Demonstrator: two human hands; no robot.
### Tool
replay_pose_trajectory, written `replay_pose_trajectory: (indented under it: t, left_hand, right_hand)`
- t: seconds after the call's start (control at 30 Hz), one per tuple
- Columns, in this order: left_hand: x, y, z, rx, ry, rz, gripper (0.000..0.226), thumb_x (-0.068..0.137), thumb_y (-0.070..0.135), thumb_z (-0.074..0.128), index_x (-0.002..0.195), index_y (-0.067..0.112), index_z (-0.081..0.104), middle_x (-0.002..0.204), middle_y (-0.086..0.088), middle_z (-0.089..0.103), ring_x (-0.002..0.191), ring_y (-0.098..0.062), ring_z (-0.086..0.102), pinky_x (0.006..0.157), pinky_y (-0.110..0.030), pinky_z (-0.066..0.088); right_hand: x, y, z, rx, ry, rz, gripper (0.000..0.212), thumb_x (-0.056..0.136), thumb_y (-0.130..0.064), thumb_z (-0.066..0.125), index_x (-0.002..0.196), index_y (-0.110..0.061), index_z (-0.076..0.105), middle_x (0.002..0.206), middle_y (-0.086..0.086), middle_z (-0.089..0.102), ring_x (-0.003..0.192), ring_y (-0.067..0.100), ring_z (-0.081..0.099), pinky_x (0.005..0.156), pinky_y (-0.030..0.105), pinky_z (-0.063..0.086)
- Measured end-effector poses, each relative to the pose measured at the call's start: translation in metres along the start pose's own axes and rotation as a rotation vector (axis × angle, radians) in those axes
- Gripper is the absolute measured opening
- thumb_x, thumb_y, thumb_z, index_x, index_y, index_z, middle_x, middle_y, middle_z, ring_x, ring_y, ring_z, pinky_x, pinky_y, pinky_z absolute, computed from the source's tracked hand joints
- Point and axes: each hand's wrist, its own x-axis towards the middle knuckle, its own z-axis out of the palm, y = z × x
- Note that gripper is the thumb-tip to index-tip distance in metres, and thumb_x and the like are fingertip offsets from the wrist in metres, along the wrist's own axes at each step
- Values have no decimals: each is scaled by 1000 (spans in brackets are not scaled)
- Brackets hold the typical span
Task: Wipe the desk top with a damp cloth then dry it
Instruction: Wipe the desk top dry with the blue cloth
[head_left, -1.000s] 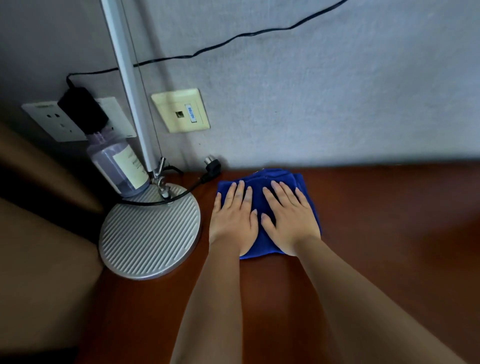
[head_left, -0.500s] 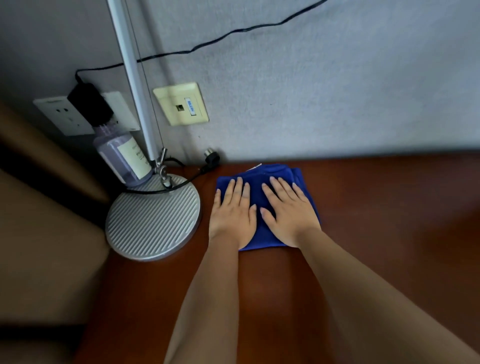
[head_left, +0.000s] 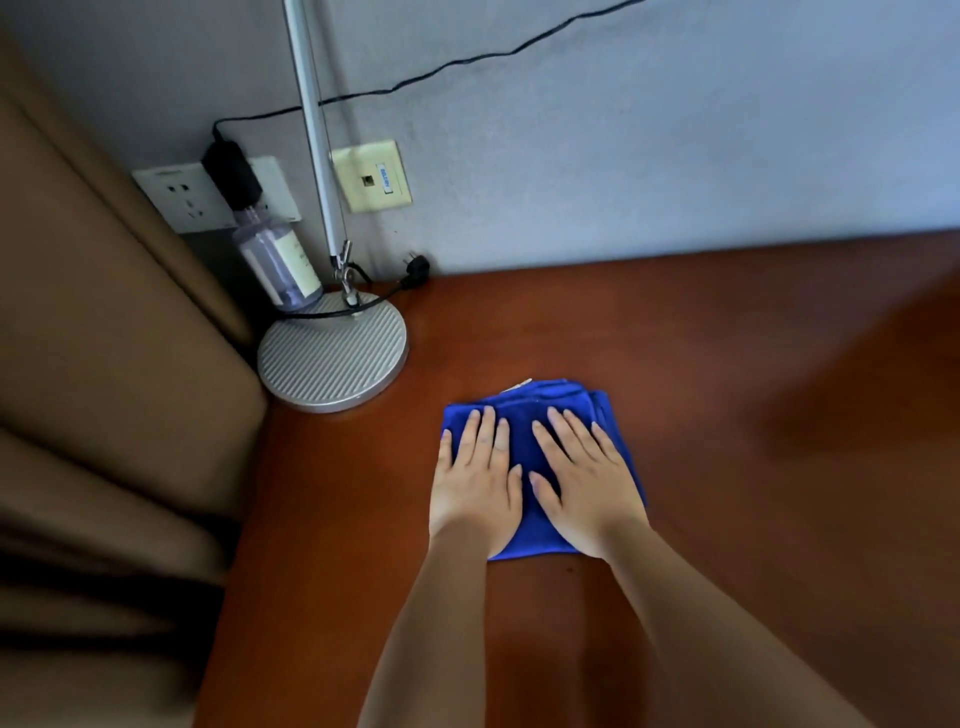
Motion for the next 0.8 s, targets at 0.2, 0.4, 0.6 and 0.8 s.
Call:
replay_pose_trajectory:
  t: [0.2,0.4,0.6,0.8]
  left_hand:
    - [8,-1,2,-22,17,18,63,95,42,-6,153,18,-11,161,1,-17,146,-16,-20,117,-41,-14]
    - [58,-4,-8,-52,49,-4,58,103,38,9,154,18,-9,161,0,-15,147,-16,-18,119,-41,-11]
    - [126,-6,-21,-42,58,-20,57,103,37,12,154,19,-7,161,0,-15,147,-15,-18,119,-40,-11]
    - [199,-11,-35,-13,57,-47,57,104,37,12,154,19,-7,161,0,-15,147,-15,-17,120,-40,-8]
  right_hand:
    - [5,2,0,20,22,9,81,80,-55,-3,154,-23,12,161,-3,1,148,11,-5,119,33,-8]
    - [56,19,-8,13,34,19,82,79,-55,-4,154,-25,10,161,-5,0,148,10,-6,118,31,-11]
    - [121,43,-19,17,54,5,84,77,-55,-4,153,-25,12,161,-5,3,148,11,-4,118,32,-10]
    - [192,71,-29,43,71,-23,85,77,-56,-4,153,-24,15,162,-3,5,148,12,-2,118,32,-9]
